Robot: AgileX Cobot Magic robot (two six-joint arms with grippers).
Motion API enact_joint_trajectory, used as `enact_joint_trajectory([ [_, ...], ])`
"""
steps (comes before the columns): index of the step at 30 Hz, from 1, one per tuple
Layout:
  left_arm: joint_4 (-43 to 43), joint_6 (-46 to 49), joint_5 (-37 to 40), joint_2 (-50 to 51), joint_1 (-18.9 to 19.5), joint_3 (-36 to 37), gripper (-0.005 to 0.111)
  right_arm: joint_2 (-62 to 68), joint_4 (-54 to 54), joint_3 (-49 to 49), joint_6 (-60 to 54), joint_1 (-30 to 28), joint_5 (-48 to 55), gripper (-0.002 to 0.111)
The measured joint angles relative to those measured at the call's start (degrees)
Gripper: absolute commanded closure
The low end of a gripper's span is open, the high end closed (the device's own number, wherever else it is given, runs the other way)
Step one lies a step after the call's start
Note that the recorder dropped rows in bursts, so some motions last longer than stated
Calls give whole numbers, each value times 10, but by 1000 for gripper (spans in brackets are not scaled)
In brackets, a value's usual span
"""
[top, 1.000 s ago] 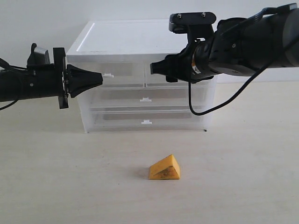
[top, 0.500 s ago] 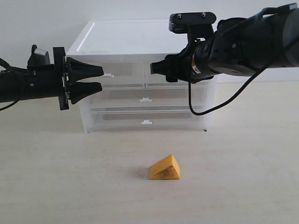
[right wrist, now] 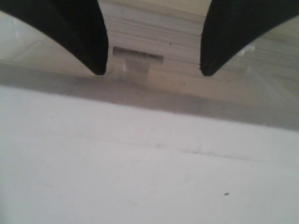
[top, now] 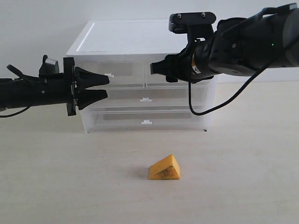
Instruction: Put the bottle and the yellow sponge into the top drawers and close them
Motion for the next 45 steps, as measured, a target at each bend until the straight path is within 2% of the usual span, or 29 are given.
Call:
enact_joint_trajectory([
  [22, 8, -11, 12, 0, -5, -52, 62, 0, 0, 0, -5, 0, -6, 55],
  [25, 8, -12, 13, 0, -5, -52, 69, 0, 0, 0, -7, 0, -7, 55],
  [31, 12, -9, -2, 0, -5, -53, 102, 0, 0, 0, -11, 0, -7, 55],
  [45, 15, -3, -6, 4, -5, -53, 103, 0, 0, 0, -11, 0, -9, 55],
])
